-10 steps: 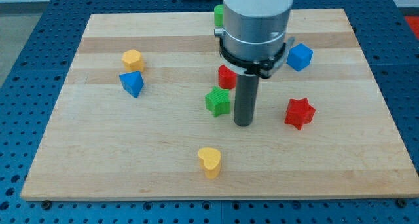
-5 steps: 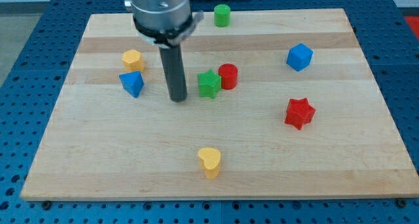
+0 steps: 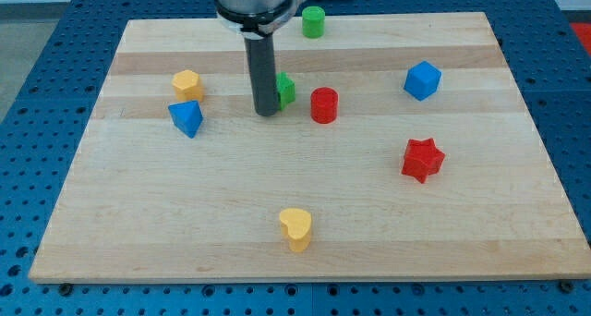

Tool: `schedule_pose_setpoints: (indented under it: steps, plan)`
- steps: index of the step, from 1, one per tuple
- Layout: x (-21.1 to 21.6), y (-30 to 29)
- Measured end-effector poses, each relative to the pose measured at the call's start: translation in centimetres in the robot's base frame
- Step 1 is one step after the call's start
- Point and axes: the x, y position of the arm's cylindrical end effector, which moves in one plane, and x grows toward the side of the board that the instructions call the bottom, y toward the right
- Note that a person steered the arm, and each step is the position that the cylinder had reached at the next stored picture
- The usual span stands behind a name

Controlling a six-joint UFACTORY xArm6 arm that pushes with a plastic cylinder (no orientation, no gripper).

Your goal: Slide the green star to the top center

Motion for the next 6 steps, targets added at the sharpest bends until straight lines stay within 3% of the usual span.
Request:
schedule_pose_setpoints:
  steps: [2, 3, 6]
  plan:
    - [-5.2, 1.9]
    - [-5.7, 6.9]
    - [-9.5, 9.2]
